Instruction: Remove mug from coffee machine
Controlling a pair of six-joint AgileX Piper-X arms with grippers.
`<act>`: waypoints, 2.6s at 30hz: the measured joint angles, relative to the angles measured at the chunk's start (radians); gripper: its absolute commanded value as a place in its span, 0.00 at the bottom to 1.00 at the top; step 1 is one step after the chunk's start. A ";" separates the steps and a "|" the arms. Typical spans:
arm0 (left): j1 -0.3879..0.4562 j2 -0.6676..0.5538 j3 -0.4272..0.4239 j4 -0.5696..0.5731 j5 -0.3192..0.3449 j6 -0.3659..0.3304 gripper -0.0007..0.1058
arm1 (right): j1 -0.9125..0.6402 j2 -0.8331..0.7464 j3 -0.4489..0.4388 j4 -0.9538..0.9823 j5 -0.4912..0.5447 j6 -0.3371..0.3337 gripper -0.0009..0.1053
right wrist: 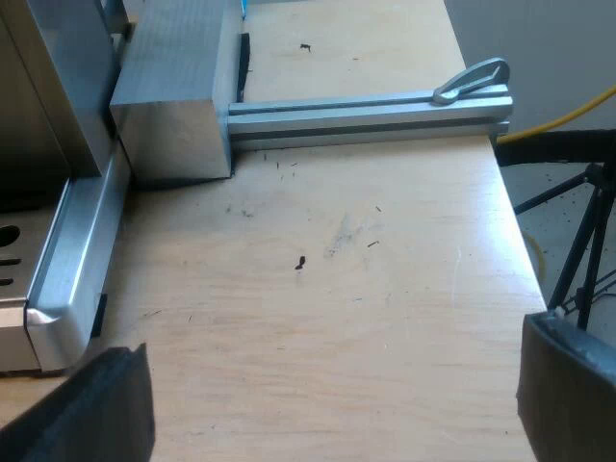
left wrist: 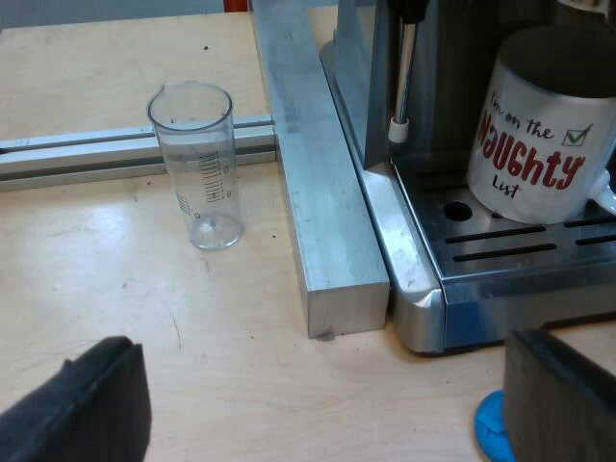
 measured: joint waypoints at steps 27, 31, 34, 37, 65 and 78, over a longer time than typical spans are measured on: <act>-0.006 0.000 -0.073 0.015 0.023 0.000 0.72 | 0.027 0.000 -0.042 0.000 -0.044 0.000 0.74; -0.060 0.000 -0.131 0.017 0.032 0.000 0.72 | 0.095 0.094 -0.119 0.000 -0.103 -0.010 0.74; -0.116 0.013 -0.157 0.010 0.049 0.000 0.72 | 0.155 0.153 -0.161 0.000 -0.140 -0.050 0.74; -0.153 0.036 -0.157 0.000 0.095 0.015 0.72 | 0.206 0.203 -0.189 0.000 -0.149 -0.061 0.74; -0.221 0.062 0.203 -0.365 0.288 0.053 0.72 | 0.455 0.508 -0.087 -0.371 -0.262 -0.138 0.74; -0.221 0.064 0.295 -0.409 0.288 0.053 0.72 | 0.495 0.593 0.030 -0.617 -0.284 -0.139 0.74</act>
